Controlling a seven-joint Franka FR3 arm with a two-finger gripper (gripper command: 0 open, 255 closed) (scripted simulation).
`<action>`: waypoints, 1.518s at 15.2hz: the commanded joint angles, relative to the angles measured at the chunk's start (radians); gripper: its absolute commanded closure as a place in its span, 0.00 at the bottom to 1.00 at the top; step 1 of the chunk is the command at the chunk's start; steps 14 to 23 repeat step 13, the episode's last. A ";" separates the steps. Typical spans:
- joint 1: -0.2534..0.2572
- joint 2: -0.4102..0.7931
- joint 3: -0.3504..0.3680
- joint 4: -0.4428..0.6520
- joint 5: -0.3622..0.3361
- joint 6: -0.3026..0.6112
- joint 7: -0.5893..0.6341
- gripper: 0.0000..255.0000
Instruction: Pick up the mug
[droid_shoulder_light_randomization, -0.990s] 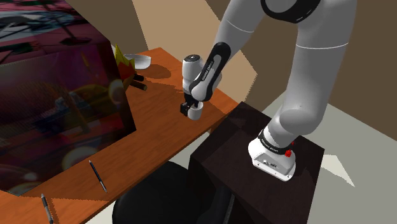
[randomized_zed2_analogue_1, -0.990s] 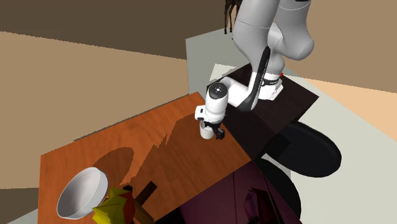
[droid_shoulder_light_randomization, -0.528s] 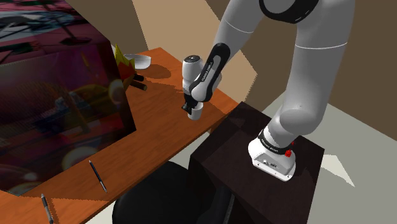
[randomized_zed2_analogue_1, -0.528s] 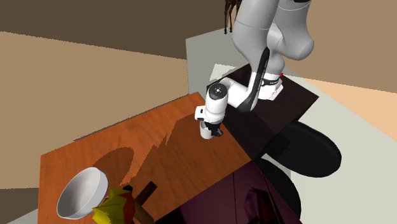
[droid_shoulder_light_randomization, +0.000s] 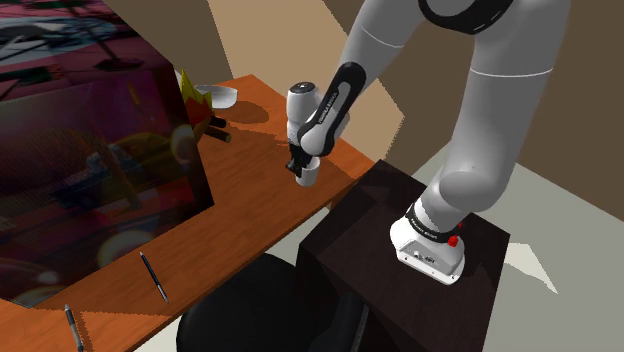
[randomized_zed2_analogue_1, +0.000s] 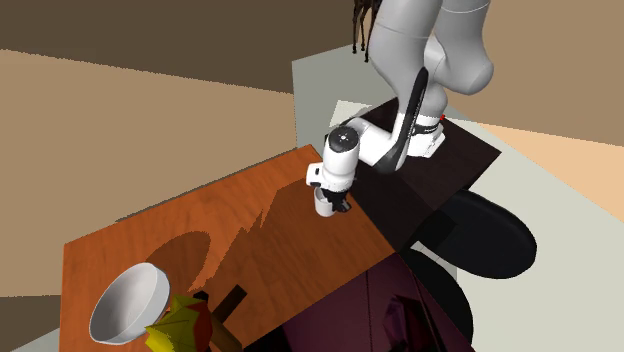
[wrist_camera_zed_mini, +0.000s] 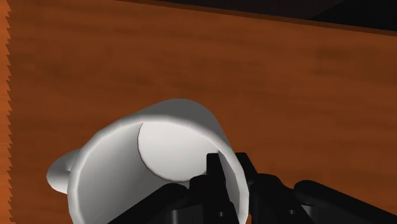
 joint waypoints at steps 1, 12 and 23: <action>-0.009 -0.036 0.010 -0.007 0.012 -0.029 -0.012 1.00; -0.028 -0.195 0.043 -0.027 0.073 -0.166 -0.062 1.00; -0.028 -0.195 0.042 -0.027 0.073 -0.166 -0.062 1.00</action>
